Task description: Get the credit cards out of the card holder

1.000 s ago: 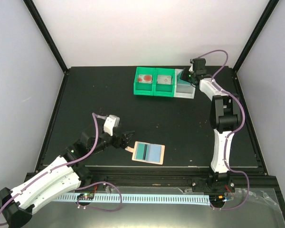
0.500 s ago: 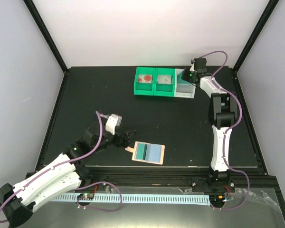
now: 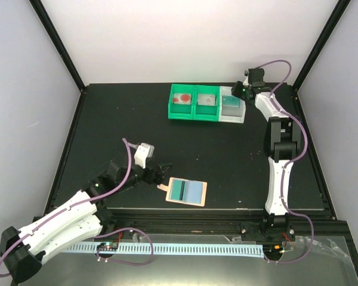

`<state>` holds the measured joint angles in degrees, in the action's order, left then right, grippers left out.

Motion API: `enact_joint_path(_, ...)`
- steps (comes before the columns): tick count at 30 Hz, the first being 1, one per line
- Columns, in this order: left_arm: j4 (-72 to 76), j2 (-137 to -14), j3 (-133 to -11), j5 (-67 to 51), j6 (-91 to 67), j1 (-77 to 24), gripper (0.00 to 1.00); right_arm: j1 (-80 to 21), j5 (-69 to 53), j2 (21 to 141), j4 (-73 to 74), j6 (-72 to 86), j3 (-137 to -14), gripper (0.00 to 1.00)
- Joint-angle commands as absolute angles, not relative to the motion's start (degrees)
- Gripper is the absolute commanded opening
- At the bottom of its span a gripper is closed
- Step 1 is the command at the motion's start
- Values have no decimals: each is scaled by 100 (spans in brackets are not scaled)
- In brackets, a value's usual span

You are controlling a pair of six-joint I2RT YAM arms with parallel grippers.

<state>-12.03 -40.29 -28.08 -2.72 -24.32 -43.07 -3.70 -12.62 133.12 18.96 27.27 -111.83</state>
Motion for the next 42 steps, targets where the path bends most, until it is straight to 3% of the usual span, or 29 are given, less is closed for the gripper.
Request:
enact_joint_path(1, -1305, -4245, -3040, -132, -2648, -4280, 99, -296, -1314, 12703, 2036, 2751, -10894, 38)
enact_joint_path(9, -1577, -5110, -3345, -446, -2893, -4280, 98, -306, -1697, 11757, 2410, 2826, -10277, 42)
enact_joint_path(24, -1348, -5721, -3166, -1537, -3436, -3982, 88, -432, -2354, 8247, 1725, 3626, -6162, 42)
enact_joint_path(33, -1076, -6001, -2815, -1798, -3619, -3662, 72, -718, -2589, 6885, 1609, 3473, -4522, 42)
enact_joint_path(42, -536, -6630, -2614, -2000, -3556, -3648, 55, -1728, -2699, 6403, 1215, 3651, -3374, 42)
